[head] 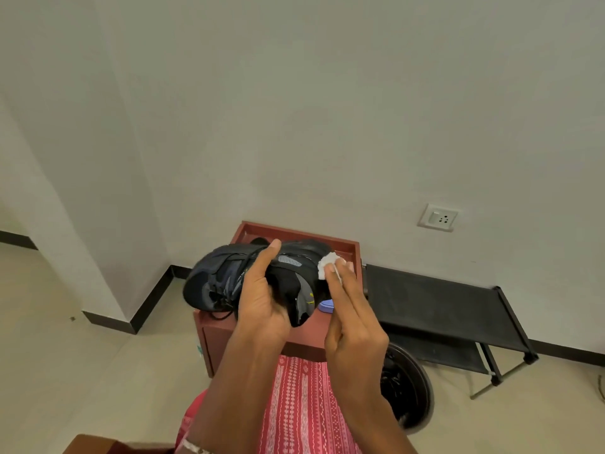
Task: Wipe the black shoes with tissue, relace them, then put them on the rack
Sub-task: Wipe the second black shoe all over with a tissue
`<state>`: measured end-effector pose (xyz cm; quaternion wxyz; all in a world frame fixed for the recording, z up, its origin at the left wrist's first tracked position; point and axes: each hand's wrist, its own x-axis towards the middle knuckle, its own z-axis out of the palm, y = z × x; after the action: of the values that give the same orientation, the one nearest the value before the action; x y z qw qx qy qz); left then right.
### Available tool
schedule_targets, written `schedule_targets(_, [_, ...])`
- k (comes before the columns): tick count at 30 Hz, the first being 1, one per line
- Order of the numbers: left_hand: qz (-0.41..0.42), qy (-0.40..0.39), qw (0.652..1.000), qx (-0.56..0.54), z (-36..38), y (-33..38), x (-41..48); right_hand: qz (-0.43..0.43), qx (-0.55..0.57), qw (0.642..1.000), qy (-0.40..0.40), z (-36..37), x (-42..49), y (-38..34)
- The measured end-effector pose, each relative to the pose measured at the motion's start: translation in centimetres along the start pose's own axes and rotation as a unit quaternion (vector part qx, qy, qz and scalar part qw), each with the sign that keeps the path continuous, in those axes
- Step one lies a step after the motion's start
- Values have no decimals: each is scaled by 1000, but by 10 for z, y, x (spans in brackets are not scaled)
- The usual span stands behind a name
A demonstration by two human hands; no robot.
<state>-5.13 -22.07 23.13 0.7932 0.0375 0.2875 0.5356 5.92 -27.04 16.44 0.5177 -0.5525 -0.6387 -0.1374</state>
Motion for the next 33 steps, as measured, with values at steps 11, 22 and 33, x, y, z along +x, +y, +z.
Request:
schedule_targets(11, [-85, -69, 994, -4, -12, -6, 11, -53, 29, 997, -49, 0, -6, -23])
schedule_targets(22, [19, -78, 987, 138, -14, -32, 17, -18, 23, 976, -214, -16, 61, -24])
schedule_targets(33, [57, -33, 982, 174, -13, -25, 19, 70, 78, 984, -144, -37, 17, -25])
